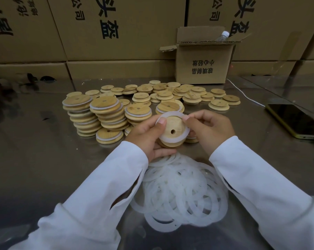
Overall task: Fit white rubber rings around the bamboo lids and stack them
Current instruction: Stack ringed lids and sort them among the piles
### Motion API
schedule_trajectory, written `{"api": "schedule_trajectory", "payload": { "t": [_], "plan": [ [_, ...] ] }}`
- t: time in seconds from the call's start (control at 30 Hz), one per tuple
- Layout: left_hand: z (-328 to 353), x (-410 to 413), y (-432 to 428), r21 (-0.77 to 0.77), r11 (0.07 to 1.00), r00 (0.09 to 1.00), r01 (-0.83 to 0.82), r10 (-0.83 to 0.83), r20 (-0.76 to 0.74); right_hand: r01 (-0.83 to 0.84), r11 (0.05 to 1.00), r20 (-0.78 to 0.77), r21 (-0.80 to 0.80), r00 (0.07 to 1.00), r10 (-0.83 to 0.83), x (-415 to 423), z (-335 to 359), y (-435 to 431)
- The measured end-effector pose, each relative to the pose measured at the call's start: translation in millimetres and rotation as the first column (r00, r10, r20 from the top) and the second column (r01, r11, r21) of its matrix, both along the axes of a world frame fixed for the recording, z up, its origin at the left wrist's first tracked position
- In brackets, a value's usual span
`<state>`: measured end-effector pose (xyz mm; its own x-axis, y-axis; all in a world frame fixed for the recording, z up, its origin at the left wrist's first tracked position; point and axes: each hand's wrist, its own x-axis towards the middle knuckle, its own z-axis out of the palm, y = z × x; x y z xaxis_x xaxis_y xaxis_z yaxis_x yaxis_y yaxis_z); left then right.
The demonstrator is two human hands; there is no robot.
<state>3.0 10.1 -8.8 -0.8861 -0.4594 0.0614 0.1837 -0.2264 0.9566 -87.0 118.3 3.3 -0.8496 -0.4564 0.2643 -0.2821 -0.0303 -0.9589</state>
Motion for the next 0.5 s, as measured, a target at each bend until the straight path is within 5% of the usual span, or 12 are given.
{"api": "schedule_trajectory", "payload": {
  "t": [0.5],
  "plan": [
    [-0.1, 1.9, 5.2, -0.263, 0.937, 0.973, -0.232, 0.22, -0.077, -0.061, 0.998, 0.007, -0.007, 0.998, 0.061, 2.6, 0.4, 1.4]
  ]
}}
